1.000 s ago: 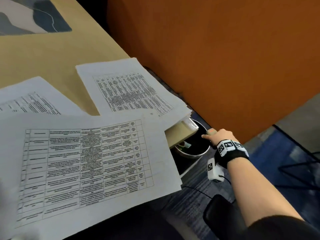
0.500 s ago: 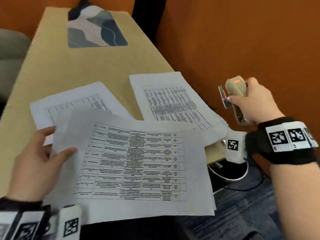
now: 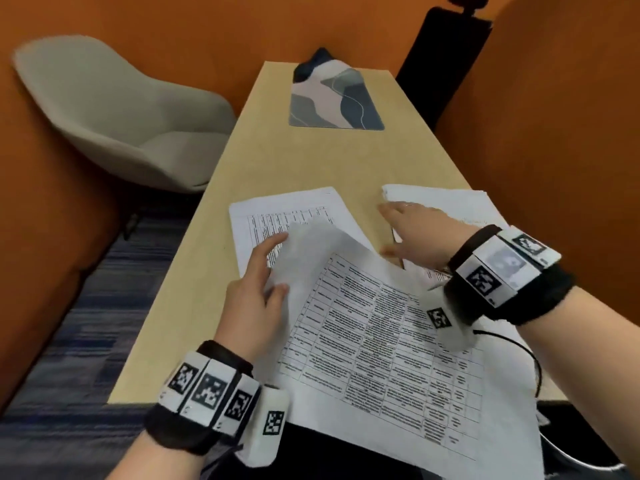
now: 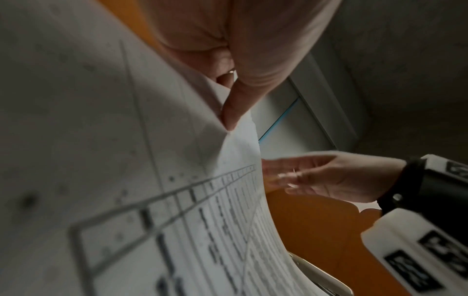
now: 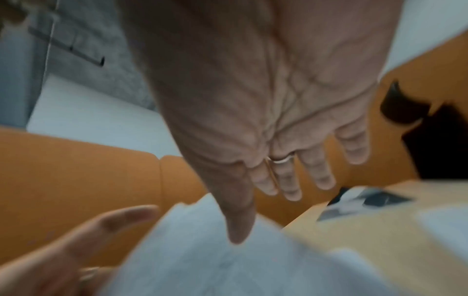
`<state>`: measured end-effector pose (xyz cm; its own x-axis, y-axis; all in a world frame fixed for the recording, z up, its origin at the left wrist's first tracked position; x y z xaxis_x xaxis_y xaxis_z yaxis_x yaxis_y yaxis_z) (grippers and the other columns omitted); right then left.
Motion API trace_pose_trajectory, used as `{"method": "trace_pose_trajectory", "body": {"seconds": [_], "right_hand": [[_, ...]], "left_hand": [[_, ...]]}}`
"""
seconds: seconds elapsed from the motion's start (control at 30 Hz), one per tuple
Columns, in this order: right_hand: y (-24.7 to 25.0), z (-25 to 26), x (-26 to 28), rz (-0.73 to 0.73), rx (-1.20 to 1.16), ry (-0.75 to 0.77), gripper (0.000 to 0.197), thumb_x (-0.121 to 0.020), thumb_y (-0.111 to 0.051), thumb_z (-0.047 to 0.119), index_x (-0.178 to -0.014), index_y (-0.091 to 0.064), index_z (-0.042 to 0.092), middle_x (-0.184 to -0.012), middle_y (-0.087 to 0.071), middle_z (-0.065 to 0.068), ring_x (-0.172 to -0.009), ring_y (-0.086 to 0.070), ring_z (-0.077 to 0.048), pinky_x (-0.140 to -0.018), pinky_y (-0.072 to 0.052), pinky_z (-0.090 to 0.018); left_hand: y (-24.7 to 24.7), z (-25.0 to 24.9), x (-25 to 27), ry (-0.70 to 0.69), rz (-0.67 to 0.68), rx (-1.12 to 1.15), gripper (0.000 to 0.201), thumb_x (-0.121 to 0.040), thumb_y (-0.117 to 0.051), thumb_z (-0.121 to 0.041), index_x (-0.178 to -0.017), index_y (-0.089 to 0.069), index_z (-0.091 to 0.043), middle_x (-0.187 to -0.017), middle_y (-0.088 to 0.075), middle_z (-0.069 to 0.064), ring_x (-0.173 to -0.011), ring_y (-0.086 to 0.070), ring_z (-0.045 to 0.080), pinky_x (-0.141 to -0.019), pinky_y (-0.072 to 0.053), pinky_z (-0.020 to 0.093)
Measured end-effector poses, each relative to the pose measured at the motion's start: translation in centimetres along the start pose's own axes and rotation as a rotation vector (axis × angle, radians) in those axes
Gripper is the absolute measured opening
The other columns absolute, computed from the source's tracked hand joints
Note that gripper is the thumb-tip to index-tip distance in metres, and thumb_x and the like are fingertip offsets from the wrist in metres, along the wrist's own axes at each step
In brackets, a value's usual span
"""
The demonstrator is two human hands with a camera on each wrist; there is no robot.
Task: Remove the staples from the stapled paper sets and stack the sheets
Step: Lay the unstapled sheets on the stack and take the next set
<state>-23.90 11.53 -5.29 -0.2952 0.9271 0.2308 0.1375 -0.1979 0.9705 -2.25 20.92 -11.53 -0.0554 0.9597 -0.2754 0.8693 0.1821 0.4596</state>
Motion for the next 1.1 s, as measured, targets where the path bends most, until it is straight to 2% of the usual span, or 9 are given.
{"method": "trace_pose_trajectory", "body": {"seconds": [0.13,0.23,0.37,0.47,0.6,0.7,0.9,1.0,1.1], "right_hand": [[-0.2,5.5,0.6,-0.099,-0.319,0.17,0.055,-0.09,-0.058,0.025,-0.139,-0.038,0.009,-0.134,-0.05,-0.012,-0.123,-0.046,-0.026,-0.101,-0.038,-0.036],[0.0,5.4,1.1,-0.399,-0.584,0.1,0.006,-0.084,-0.066,0.013,-0.09,-0.064,0.012,-0.09,-0.065,-0.006,-0.085,-0.057,-0.019,-0.075,-0.042,-0.026],[-0.5,5.3,2.0,-0.446,-0.879,0.195,0.017,-0.08,-0.069,0.003,-0.068,-0.06,0.013,-0.076,-0.066,-0.005,-0.072,-0.058,-0.013,-0.072,-0.046,-0.02],[-0.9,5.3,1.8,-0.376,-1.019,0.256,0.031,-0.082,-0.065,-0.002,-0.068,-0.052,0.023,-0.074,-0.062,-0.001,-0.074,-0.059,-0.02,-0.074,-0.048,-0.028],[-1.0,5.5,1.1,-0.299,-1.189,0.245,0.028,-0.08,-0.065,-0.007,-0.081,-0.059,0.021,-0.072,-0.06,-0.003,-0.074,-0.055,-0.021,-0.075,-0.047,-0.036],[-1.0,5.9,0.9,-0.256,-1.243,0.231,0.031,-0.077,-0.067,-0.008,-0.087,-0.062,0.021,-0.068,-0.063,-0.007,-0.073,-0.058,-0.025,-0.077,-0.05,-0.042],[-1.1,5.9,1.0,-0.288,-1.212,0.227,0.026,-0.071,-0.075,-0.002,-0.079,-0.068,0.023,-0.064,-0.067,0.005,-0.071,-0.061,-0.018,-0.076,-0.052,-0.037],[-1.3,5.8,1.2,-0.356,-1.142,0.271,0.025,-0.071,-0.076,-0.001,-0.067,-0.068,0.023,-0.063,-0.068,0.012,-0.07,-0.062,-0.011,-0.076,-0.052,-0.029],[-1.5,5.7,1.2,-0.358,-1.186,0.305,0.027,-0.072,-0.072,-0.006,-0.067,-0.067,0.02,-0.063,-0.068,0.012,-0.068,-0.063,-0.005,-0.073,-0.051,-0.018]], "left_hand": [[0.3,-0.1,-0.1,-0.003,0.017,0.018,0.054,-0.084,-0.052,0.006,-0.098,-0.045,-0.046,-0.066,-0.059,0.009,-0.055,-0.049,0.017,-0.052,-0.036,0.014],[0.5,0.2,0.1,0.028,0.008,0.03,0.043,-0.085,-0.053,0.003,-0.092,-0.049,-0.039,-0.081,-0.064,0.019,-0.06,-0.05,0.021,-0.053,-0.036,0.013],[0.5,0.8,0.1,0.099,-0.002,0.147,0.036,-0.085,-0.057,-0.006,-0.099,-0.053,-0.039,-0.098,-0.066,-0.002,-0.076,-0.061,0.011,-0.078,-0.051,0.021],[0.5,0.5,0.0,0.129,-0.012,0.225,0.041,-0.082,-0.064,-0.002,-0.099,-0.056,-0.038,-0.11,-0.062,-0.012,-0.102,-0.061,0.014,-0.09,-0.051,0.041],[0.7,0.3,0.0,0.132,-0.055,0.329,0.038,-0.078,-0.069,-0.001,-0.093,-0.057,-0.034,-0.1,-0.063,-0.009,-0.092,-0.063,0.019,-0.084,-0.053,0.039],[0.8,0.3,0.0,0.126,-0.066,0.355,0.044,-0.078,-0.065,0.008,-0.093,-0.053,-0.032,-0.099,-0.062,-0.012,-0.09,-0.061,0.002,-0.082,-0.05,0.023],[0.7,0.7,0.3,0.112,-0.086,0.297,0.049,-0.08,-0.065,0.002,-0.101,-0.056,-0.042,-0.103,-0.068,-0.001,-0.087,-0.062,0.014,-0.084,-0.052,0.043],[0.6,0.7,0.3,0.092,-0.09,0.249,0.037,-0.083,-0.064,-0.003,-0.101,-0.06,-0.035,-0.09,-0.068,0.002,-0.061,-0.051,0.001,-0.066,-0.049,0.024],[0.9,0.3,0.2,0.109,-0.056,0.297,0.031,-0.086,-0.061,-0.005,-0.091,-0.061,-0.035,-0.094,-0.065,-0.017,-0.081,-0.058,-0.011,-0.078,-0.043,0.006]]}}
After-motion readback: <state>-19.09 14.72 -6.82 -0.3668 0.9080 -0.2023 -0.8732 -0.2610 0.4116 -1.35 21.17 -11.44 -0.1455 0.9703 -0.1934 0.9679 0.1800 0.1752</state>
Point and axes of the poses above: each hand's wrist, its own x-axis away from the middle knuckle, its own y-axis out of the back of the hand, z = x × y, the point moved 2 cm from there along -x, towards the middle knuckle
